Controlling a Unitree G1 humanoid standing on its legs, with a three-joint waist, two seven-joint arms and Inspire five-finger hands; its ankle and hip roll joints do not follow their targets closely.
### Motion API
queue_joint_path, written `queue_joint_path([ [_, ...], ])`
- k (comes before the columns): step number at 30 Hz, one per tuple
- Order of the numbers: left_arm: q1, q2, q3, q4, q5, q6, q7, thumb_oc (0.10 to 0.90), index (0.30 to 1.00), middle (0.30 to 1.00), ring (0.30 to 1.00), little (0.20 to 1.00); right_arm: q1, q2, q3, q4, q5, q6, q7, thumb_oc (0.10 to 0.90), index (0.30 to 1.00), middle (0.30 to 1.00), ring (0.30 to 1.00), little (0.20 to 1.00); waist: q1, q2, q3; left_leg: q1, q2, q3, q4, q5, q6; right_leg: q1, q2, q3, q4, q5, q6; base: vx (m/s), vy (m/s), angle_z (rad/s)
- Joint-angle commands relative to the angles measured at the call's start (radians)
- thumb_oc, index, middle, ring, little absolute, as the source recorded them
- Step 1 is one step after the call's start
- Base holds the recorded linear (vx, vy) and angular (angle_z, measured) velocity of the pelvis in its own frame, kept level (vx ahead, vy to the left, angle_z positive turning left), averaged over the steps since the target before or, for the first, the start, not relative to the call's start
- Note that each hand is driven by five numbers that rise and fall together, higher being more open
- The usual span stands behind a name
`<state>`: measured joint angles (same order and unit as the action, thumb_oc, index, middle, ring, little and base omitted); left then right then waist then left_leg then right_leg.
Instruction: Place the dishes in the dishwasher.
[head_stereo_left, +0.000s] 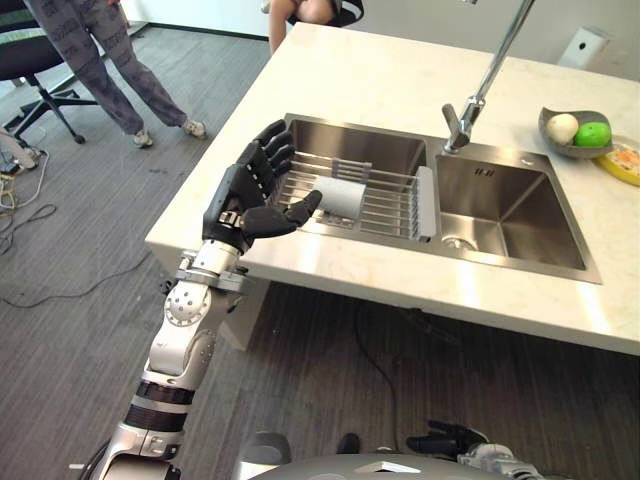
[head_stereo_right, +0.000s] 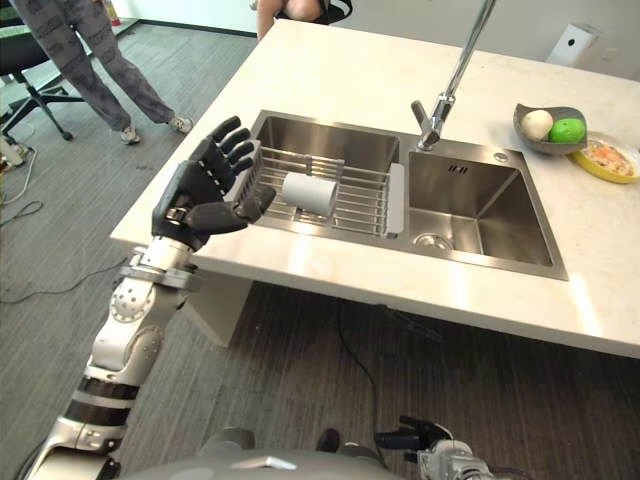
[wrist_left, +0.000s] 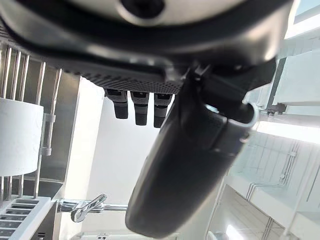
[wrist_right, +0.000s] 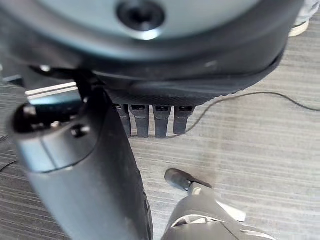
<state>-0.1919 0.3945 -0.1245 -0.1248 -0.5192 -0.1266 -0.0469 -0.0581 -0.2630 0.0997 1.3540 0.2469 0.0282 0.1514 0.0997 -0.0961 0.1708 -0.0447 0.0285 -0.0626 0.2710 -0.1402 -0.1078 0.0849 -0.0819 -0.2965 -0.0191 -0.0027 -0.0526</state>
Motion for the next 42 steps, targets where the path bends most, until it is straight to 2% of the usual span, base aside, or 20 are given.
queue_joint_path([
  [1,-0.161,-0.002,0.025,-0.075,-0.012,-0.082,-0.013,0.8,0.9,0.9,0.9,0.9,0.014,-0.057,0.007,0.044,0.068,0.005,-0.007,0.8,0.9,0.9,0.9,0.9,0.002,0.047,0.001,-0.022,0.04,0.037,-0.203,0.162,0.032,0.024,-0.027,0.013,-0.037,0.053,0.156,0.12,0.064,-0.26],
  [6,-0.165,-0.005,-0.014,-0.054,0.0,-0.063,-0.026,0.8,0.9,0.9,0.9,0.9,0.063,-0.024,-0.004,0.068,0.072,0.009,0.006,0.8,0.9,0.9,0.9,0.9,-0.017,0.079,-0.049,0.086,0.04,0.037,-0.326,0.19,0.03,0.063,-0.032,0.034,-0.068,0.053,0.171,0.15,0.124,-0.31],
  [12,-0.191,0.019,-0.064,0.005,0.06,-0.049,-0.036,0.8,0.9,0.9,0.9,0.9,0.071,0.011,0.012,0.063,0.072,0.018,0.016,0.8,0.9,0.9,0.9,0.9,-0.029,0.083,-0.08,0.13,0.03,0.051,-0.358,0.174,0.039,0.076,-0.049,0.049,-0.068,0.056,0.183,0.08,0.096,-0.17],
  [13,-0.211,0.05,-0.084,0.024,0.116,-0.046,-0.039,0.8,0.9,0.9,0.9,0.9,0.07,0.022,0.019,0.057,0.074,0.02,0.02,0.8,0.9,0.9,0.9,0.9,-0.03,0.083,-0.09,0.15,0.027,0.058,-0.358,0.162,0.045,0.083,-0.055,0.057,-0.068,0.058,0.189,0.05,0.052,-0.02],
  [15,-0.22,0.064,-0.1,0.033,0.138,-0.045,-0.047,0.8,0.9,0.9,0.9,0.9,0.07,0.027,0.024,0.054,0.076,0.022,0.022,0.8,0.9,0.9,0.9,0.9,-0.029,0.082,-0.091,0.158,0.026,0.065,-0.358,0.158,0.046,0.087,-0.058,0.061,-0.068,0.058,0.191,0.06,0.064,-0.08],
  [16,-0.245,0.103,-0.132,0.061,0.226,-0.051,-0.045,0.8,0.9,0.9,0.9,0.9,0.07,0.033,0.038,0.041,0.077,0.021,0.026,0.8,0.9,0.9,0.9,0.9,-0.035,0.081,-0.101,0.17,0.023,0.075,-0.358,0.147,0.049,0.091,-0.062,0.067,-0.068,0.058,0.197,0.05,0.055,-0.1],
  [17,-0.245,0.103,-0.132,0.061,0.226,-0.051,-0.045,0.8,0.9,0.9,0.9,0.9,0.07,0.033,0.038,0.041,0.077,0.021,0.026,0.8,0.9,0.9,0.9,0.9,-0.035,0.081,-0.101,0.17,0.023,0.075,-0.358,0.147,0.049,0.091,-0.062,0.067,-0.068,0.058,0.197,0.07,0.055,-0.16],
  [18,-0.289,0.165,-0.171,0.085,0.352,-0.051,-0.049,0.8,0.9,0.9,0.9,0.9,0.065,0.031,0.041,0.029,0.082,0.02,0.032,0.8,0.9,0.9,0.9,0.9,-0.036,0.08,-0.107,0.181,0.022,0.083,-0.358,0.14,0.051,0.094,-0.066,0.073,-0.068,0.059,0.202,0.05,0.031,-0.27],
  [20,-0.326,0.213,-0.215,0.11,0.46,-0.051,-0.058,0.8,0.9,0.9,0.9,0.9,0.061,0.028,0.048,0.02,0.087,0.02,0.034,0.8,0.9,0.9,0.9,0.9,-0.041,0.081,-0.113,0.188,0.019,0.088,-0.358,0.135,0.054,0.097,-0.067,0.078,-0.068,0.059,0.207,0.05,0.034,-0.33],
  [23,-0.428,0.261,-0.311,0.207,0.625,-0.052,-0.036,0.8,0.9,0.9,0.9,0.9,0.061,0.03,0.07,0.002,0.092,0.019,0.036,0.8,0.9,0.9,0.9,0.9,-0.055,0.084,-0.119,0.199,0.019,0.102,-0.358,0.129,0.055,0.094,-0.069,0.085,-0.068,0.061,0.213,0.04,0.023,-0.17],
  [25,-0.469,0.27,-0.351,0.259,0.678,-0.055,-0.023,0.8,0.9,0.9,0.9,0.9,0.067,0.036,0.081,-0.005,0.091,0.019,0.035,0.8,0.9,0.9,0.9,0.9,-0.061,0.085,-0.121,0.202,0.02,0.108,-0.358,0.127,0.056,0.091,-0.07,0.088,-0.068,0.063,0.216,0.0,0.007,-0.11],
  [26,-0.461,0.287,-0.339,0.271,0.707,-0.06,-0.012,0.8,0.9,0.9,0.9,0.9,0.125,0.015,0.071,-0.025,0.095,-0.004,0.059,0.8,0.9,0.9,0.9,0.9,-0.072,0.083,-0.118,0.198,0.018,0.115,-0.358,0.135,0.056,0.081,-0.071,0.094,-0.068,0.072,0.217,0.0,-0.006,-0.12],
  [30,-0.485,0.298,-0.35,0.341,0.763,-0.044,0.017,0.8,0.9,0.9,0.9,0.9,0.135,-0.01,0.04,0.0,0.082,0.016,0.049,0.8,0.9,0.9,0.9,0.9,-0.095,0.081,-0.115,0.205,0.021,0.135,-0.358,0.121,0.058,0.072,-0.068,0.111,-0.068,0.072,0.222,0.0,-0.001,-0.19],
  [42,-0.54,0.329,-0.369,0.495,0.937,0.003,0.094,0.8,0.9,0.9,0.9,0.9,0.148,-0.007,0.021,0.004,0.091,0.017,0.037,0.8,0.9,0.9,0.9,0.9,-0.114,0.077,-0.1,0.195,0.017,0.164,-0.358,0.114,0.064,0.044,-0.071,0.133,-0.068,0.084,0.231,0.0,0.011,-0.11],
])
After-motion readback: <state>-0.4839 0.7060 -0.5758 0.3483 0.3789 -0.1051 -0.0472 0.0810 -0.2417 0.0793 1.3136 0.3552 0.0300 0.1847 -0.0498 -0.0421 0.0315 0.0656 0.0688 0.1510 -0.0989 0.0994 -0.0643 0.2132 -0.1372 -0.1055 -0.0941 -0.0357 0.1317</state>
